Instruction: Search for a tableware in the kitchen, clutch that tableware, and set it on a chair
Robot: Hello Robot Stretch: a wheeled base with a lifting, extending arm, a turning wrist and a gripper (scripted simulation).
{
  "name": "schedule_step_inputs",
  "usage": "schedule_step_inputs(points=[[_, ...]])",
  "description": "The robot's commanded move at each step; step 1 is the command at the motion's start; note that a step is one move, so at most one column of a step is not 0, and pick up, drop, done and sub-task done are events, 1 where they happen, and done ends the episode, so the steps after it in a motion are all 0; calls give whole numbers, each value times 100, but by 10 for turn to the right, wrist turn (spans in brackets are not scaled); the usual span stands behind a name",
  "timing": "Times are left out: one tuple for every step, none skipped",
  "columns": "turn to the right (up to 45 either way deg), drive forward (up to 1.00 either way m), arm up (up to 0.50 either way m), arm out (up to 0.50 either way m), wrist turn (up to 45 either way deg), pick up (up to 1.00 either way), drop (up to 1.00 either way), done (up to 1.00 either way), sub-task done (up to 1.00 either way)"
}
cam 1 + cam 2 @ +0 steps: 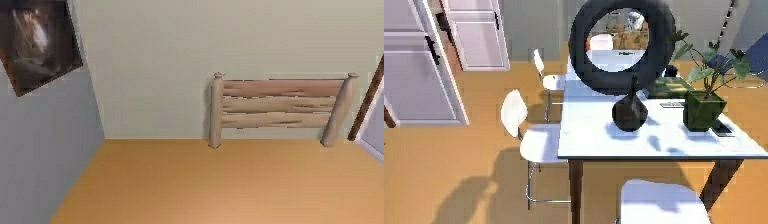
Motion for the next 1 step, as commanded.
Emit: schedule_step_inputs(points=[[450, 0, 0, 0, 0, 0, 0, 0, 0]])
